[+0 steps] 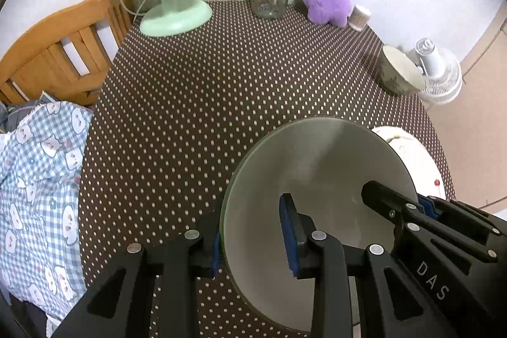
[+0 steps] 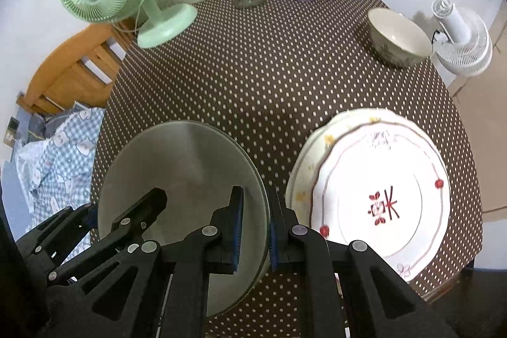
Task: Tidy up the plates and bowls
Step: 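Lower the grey bowl beside the plate stack and open both tools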
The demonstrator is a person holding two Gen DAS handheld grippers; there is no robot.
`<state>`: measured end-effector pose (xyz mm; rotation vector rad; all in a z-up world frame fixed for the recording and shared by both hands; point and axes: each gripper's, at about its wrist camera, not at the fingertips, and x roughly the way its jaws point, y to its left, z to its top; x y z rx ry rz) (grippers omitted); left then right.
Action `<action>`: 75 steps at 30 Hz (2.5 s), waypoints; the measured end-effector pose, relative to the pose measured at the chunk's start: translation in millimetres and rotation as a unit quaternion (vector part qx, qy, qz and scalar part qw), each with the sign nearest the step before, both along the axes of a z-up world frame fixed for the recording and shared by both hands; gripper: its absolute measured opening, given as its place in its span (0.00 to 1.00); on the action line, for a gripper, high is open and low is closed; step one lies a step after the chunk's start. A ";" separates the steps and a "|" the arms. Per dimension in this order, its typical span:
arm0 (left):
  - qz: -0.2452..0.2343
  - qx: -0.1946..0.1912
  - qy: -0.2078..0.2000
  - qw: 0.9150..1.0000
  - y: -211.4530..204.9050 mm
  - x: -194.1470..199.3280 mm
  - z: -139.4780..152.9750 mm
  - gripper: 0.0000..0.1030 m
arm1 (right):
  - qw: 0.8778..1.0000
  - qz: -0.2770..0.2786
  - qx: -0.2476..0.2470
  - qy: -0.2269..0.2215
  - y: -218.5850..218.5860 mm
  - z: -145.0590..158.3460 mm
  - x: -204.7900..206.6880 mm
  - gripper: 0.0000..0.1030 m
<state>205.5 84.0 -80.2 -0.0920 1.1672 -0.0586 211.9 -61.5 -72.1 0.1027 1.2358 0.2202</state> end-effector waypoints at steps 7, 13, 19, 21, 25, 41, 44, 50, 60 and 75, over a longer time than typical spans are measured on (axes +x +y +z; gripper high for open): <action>-0.006 0.009 0.008 1.000 -0.2 -7.7 -10.5 0.27 | 1.000 0.004 0.000 0.024 1.0 -15.2 -4.9 0.16; -0.004 0.014 0.001 1.000 0.3 -9.7 -13.2 0.27 | 1.000 0.008 -0.001 0.029 4.1 -19.5 -5.2 0.16; 0.002 0.016 0.014 1.000 5.1 -14.6 -19.6 0.27 | 0.999 0.020 -0.005 0.046 9.5 -26.8 -7.6 0.16; 0.005 0.013 0.018 1.000 6.8 -13.6 -22.3 0.30 | 0.999 0.023 -0.008 0.046 11.7 -28.9 -7.1 0.16; 0.005 0.013 0.011 1.000 5.2 -9.6 -21.8 0.30 | 0.999 0.024 -0.009 0.047 11.3 -29.4 -3.6 0.16; -0.005 0.000 0.026 1.000 4.2 -5.7 -41.2 0.30 | 0.997 0.029 -0.060 0.030 20.1 -21.2 -8.7 0.13; -0.010 0.008 0.025 1.000 2.1 -5.5 -43.3 0.30 | 0.997 0.027 -0.072 0.024 22.9 -19.3 -8.3 0.12; -0.019 0.007 0.024 1.000 -3.4 -7.0 -46.8 0.30 | 0.994 0.026 -0.108 0.006 28.6 -19.9 -8.9 0.13; -0.030 0.011 0.017 0.999 -1.9 -8.9 -42.0 0.43 | 0.995 0.007 -0.097 0.000 28.2 -22.4 -8.6 0.20; -0.039 0.027 -0.026 0.999 -2.9 -17.1 10.6 0.67 | 0.999 -0.008 -0.026 -0.031 8.9 9.0 -12.4 0.65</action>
